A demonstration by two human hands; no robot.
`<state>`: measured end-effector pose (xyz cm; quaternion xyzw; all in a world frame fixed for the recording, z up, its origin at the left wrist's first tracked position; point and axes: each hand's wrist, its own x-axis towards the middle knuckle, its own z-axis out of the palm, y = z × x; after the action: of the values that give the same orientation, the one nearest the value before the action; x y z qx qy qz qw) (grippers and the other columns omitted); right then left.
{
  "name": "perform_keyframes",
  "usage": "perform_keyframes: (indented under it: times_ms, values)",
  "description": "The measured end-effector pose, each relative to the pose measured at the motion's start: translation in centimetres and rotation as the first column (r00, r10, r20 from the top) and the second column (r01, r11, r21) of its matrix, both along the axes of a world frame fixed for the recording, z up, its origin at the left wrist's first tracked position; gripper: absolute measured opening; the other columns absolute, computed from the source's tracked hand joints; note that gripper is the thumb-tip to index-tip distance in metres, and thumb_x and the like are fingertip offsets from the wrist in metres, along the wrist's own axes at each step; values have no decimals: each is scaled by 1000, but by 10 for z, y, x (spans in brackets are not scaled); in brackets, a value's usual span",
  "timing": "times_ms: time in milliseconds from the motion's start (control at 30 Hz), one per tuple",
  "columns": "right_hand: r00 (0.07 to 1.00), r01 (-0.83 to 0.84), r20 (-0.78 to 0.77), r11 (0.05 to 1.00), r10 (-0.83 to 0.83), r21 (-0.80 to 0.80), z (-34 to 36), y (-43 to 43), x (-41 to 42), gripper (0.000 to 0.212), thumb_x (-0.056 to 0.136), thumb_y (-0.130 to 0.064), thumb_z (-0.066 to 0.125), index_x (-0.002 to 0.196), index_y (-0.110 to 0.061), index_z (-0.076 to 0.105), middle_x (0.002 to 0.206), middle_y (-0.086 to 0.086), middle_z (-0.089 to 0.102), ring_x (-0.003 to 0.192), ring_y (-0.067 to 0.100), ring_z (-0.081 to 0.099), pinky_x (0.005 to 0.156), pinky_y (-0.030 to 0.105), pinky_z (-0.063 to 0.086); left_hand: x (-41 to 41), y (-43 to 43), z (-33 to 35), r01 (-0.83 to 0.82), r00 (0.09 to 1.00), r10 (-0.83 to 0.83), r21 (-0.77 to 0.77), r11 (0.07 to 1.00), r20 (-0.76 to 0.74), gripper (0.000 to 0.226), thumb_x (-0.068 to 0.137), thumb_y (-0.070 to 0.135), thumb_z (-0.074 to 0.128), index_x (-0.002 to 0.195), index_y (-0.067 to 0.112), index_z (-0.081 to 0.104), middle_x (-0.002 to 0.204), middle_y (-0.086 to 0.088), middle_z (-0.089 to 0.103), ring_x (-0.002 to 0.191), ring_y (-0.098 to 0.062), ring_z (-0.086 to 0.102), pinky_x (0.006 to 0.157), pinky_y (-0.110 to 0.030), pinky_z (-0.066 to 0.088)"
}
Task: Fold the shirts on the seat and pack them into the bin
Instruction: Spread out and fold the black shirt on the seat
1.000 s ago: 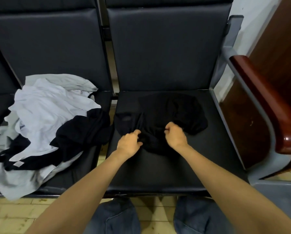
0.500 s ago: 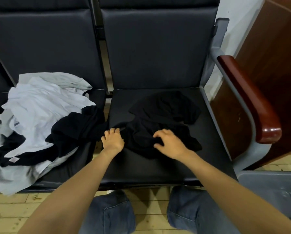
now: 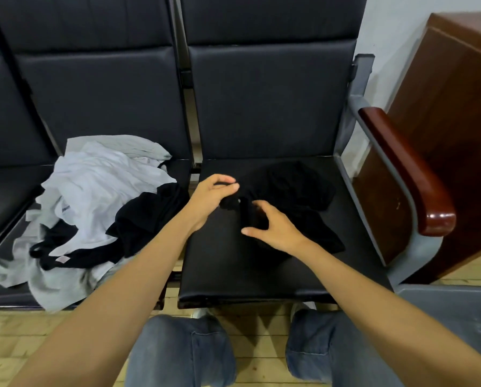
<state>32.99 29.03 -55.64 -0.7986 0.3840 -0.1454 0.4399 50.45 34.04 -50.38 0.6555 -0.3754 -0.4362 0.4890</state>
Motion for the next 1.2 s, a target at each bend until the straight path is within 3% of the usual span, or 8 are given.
perform_keyframes:
  times_ms: [200,300,400,500,667,900,1067,1200]
  values:
    - [957,290,44,949,-286,-125,37,-5,-3,37,91,-22,62,124,-10,52,118,8,63,111,24,59,93,35,48,-14,-2,55,76,988,-99,-177,981,-122,24,93,6,54,108,22,64,109,-3,64,104,-16,62,90,-33,51]
    - [943,330,73,940,-324,-90,53,-23,-23,26,94,-18,59,118,-8,59,113,8,65,107,23,60,85,25,44,-7,-3,71,15,997,-30,-183,983,-77,24,88,7,62,104,24,68,120,-5,61,115,-16,56,90,-33,50]
    - [933,354,84,933,-349,-59,70,-46,-44,23,94,-18,58,114,-8,63,108,8,65,107,25,60,79,25,40,-5,-1,78,-115,976,86,-137,984,-198,21,87,5,63,99,21,68,109,-4,67,105,-19,62,93,-38,50]
    - [917,393,-24,911,-399,-123,77,-55,-52,23,94,-17,57,115,-9,59,113,8,62,108,26,58,81,27,42,-17,-3,80,-58,964,25,-117,991,-265,23,91,4,57,104,21,66,108,-2,66,98,-18,63,95,-37,49]
    - [947,308,182,907,-263,-289,77,-25,-38,39,85,-31,69,117,-13,54,111,0,54,102,10,52,85,19,40,-43,-11,92,193,962,-226,-204,960,-155,42,94,-3,42,114,25,65,134,-8,54,116,-21,58,99,-43,47]
    - [897,441,197,764,-396,-472,61,-5,-33,40,82,-32,72,100,-10,44,96,-3,42,85,12,44,66,24,35,-49,-18,114,106,957,-188,-340,934,-219,44,93,-6,42,120,24,60,141,-9,48,118,-19,57,99,-45,47]
    - [896,378,-55,819,-442,-431,32,3,-30,41,87,-43,63,106,-8,52,104,5,55,101,22,52,73,31,44,-53,-18,113,80,928,-204,-367,927,-312,46,93,-8,41,128,20,53,135,-4,54,118,-19,58,96,-46,49]
    - [870,464,-126,878,-477,-119,17,9,-24,22,92,-33,59,86,-12,57,84,4,61,91,28,61,71,35,50,-51,-19,104,46,939,-154,-330,943,-308,46,93,-8,44,129,19,52,141,-4,46,121,-19,54,93,-41,51]
